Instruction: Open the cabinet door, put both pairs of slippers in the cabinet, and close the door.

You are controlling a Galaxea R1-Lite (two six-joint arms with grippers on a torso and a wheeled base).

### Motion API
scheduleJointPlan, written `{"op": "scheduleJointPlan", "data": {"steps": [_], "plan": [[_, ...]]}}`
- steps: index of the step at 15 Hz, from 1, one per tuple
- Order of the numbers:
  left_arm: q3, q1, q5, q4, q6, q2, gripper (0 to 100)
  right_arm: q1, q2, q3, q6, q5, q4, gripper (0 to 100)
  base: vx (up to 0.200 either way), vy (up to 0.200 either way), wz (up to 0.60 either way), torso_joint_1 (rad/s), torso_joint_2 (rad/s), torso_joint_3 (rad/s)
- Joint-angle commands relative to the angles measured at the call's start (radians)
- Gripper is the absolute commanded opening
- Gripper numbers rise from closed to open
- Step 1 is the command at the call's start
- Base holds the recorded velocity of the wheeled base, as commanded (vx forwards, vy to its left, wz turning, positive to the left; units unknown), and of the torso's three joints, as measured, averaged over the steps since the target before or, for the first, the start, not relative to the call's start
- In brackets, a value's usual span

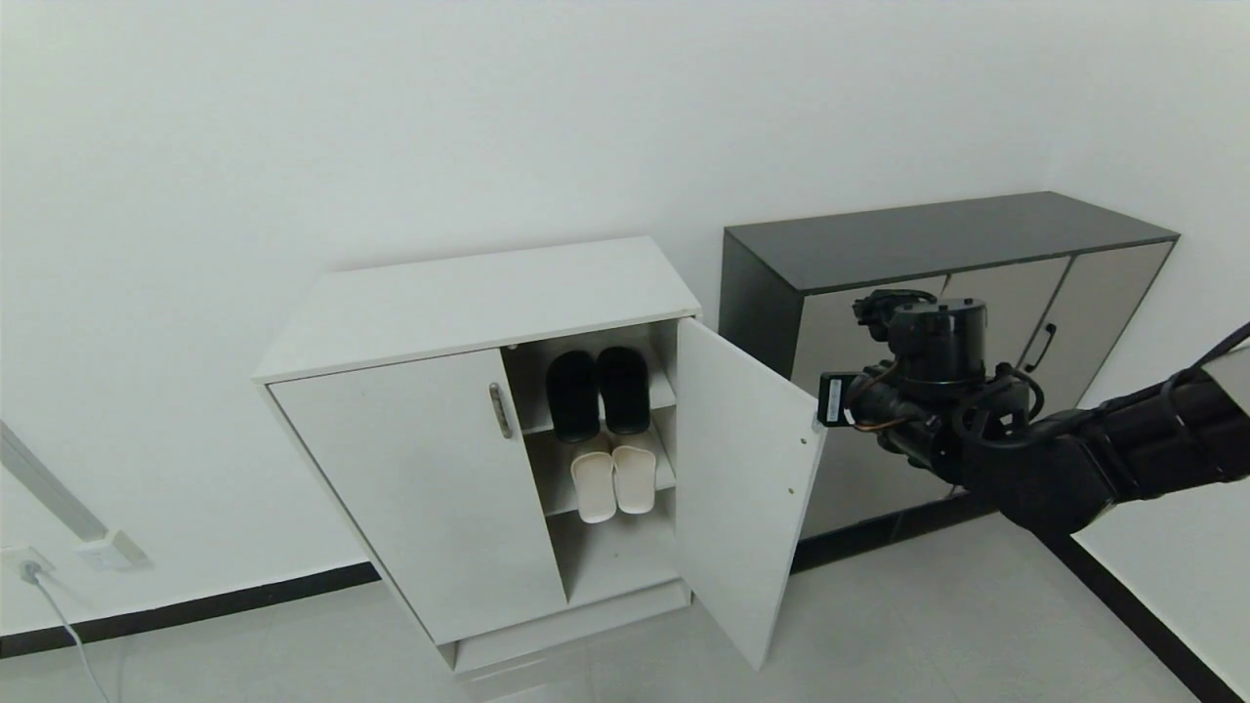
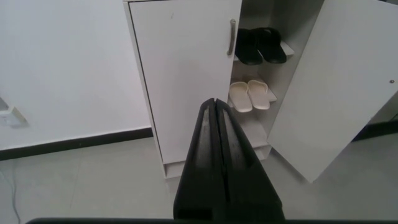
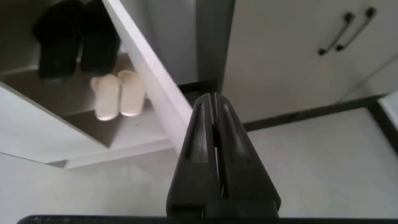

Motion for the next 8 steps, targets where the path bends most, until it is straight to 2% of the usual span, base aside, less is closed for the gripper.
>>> {"op": "scheduleJointPlan", "data": {"steps": [1,5,8], "plan": [[0.000,0.000,0.000,0.000,0.000,0.002,0,-0.015,0.032,-0.018,0.003,0.024,0.000,0,0.000,0.000,0.00,0.000,0.00,0.000],[0.000,0.000,0.000,0.000,0.001,0.002,0,-0.059,0.109,-0.103,0.004,0.071,0.001,0,0.000,0.000,0.00,0.000,0.00,0.000],[0.000,0.000,0.002,0.000,0.001,0.002,0,-0.082,0.124,-0.119,0.004,0.108,0.008,0,0.000,0.000,0.00,0.000,0.00,0.000]]}}
